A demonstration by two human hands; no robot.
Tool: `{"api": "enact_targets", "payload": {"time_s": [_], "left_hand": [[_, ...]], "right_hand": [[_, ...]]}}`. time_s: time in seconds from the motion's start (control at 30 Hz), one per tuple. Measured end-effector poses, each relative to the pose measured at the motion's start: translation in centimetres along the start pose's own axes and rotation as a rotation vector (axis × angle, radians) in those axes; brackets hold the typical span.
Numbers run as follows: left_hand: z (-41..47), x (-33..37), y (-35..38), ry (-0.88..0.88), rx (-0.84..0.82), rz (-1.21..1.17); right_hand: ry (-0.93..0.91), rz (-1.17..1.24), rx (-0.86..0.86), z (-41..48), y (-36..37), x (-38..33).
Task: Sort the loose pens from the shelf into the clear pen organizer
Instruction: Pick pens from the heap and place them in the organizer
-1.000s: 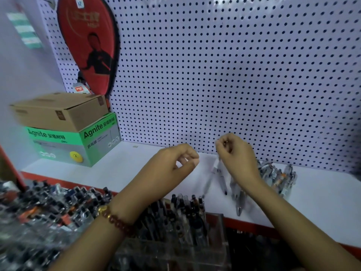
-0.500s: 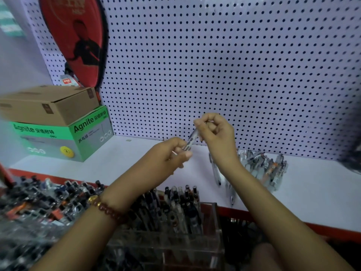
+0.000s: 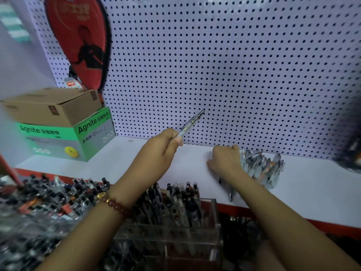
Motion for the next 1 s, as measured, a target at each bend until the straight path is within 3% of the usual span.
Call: {"api": "enact_targets", "payload": {"time_s": [0.13, 0.4, 0.53, 0.6, 0.67, 0.77, 0.87, 0.93, 1.0], "left_hand": [[0.0, 0.2, -0.2, 0.01, 0.036, 0.012], [-0.4, 0.9, -0.3, 0.057, 0.009, 0.126], [-0.4, 1.1, -0.5, 0.055, 0.038, 0.134], [-0.4, 1.3, -0.8, 0.06, 0.081, 0.137], [-0.2, 1.7, -1.4, 0.074, 0.113, 0.103], [0.1, 2.7, -2.2, 0.089, 0.12, 0.003], [0.2, 4.5, -2.7, 0.101, 0.138, -0.154], [-0.6, 5.9, -2.8, 0.116, 0.161, -0.233], [-1.8, 6.9, -3.3, 0.109, 0.19, -0.307]], "right_hand": [[0.055, -0.065, -0.02, 0.1, 0.3, 0.8], [-0.065, -0.046, -0.087, -0.5, 1.1, 0.2], [-0.106, 0.098, 0.031, -1.0, 0.6, -0.1], [-0.086, 0.242, 0.136, -1.1, -1.2, 0.1], [-0.07, 0.547, 0.197, -1.6, -3.8, 0.5], [-0.112, 1.104, 0.116, -3.4, -7.9, 0.8], [-0.223, 1.507, -0.053, -6.8, -12.2, 0.3], [-0.351, 1.63, -0.164, -9.0, -14.6, -0.9], [-0.443, 1.591, -0.146, -10.9, -16.2, -2.0]]}}
Point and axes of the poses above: each hand's wrist, its own z-axis towards the middle knuckle, its own y-axis out of the palm, x = y × z, the point moved 4 cm from there along z, towards the middle knuckle, and after that the axes turned 11 degrees about y, right-handed, at the moved point
